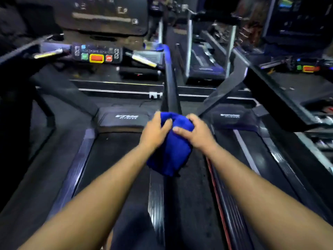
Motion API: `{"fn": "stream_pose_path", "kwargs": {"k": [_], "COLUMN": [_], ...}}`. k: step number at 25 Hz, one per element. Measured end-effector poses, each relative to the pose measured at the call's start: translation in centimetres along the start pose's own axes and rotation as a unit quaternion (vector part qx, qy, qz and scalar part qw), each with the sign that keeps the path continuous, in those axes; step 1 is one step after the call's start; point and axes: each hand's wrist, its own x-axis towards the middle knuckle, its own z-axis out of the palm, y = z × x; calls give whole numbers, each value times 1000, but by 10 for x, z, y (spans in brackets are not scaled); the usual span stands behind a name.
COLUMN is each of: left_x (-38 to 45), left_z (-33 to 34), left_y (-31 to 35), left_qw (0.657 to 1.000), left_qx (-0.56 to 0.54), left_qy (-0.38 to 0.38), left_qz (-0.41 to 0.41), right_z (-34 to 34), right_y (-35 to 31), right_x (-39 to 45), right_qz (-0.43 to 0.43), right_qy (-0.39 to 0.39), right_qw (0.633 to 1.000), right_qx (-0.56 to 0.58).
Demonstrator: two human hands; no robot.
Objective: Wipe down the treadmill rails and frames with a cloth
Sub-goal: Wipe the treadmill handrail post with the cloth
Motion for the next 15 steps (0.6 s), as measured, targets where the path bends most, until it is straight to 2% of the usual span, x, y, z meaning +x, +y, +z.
{"fn": "stream_pose_path", "kwargs": {"k": [3,5,9,11,13,15], "left_x": [-38,-71,-110,-116,-114,-104], "left_z": [7,7,13,27,40,44], "left_y": [11,29,65,74,77,76], "left_qw": [995,994,983,979,983,984], "left_qx": [27,50,138,142,90,-5], "left_qy": [91,97,116,143,163,176], "left_qz": [-8,-10,32,29,6,-8], "right_z": [-2,-16,-40,-30,-5,20], "right_y": [20,22,25,30,32,28], "right_x": [-20,-44,-75,-93,-109,-114], "right_qz": [-57,-58,-39,-35,-30,-41], "right_qy": [28,36,181,242,236,167], "right_qw": [991,990,981,965,957,961], "right_qx": [114,126,56,95,166,217]}}
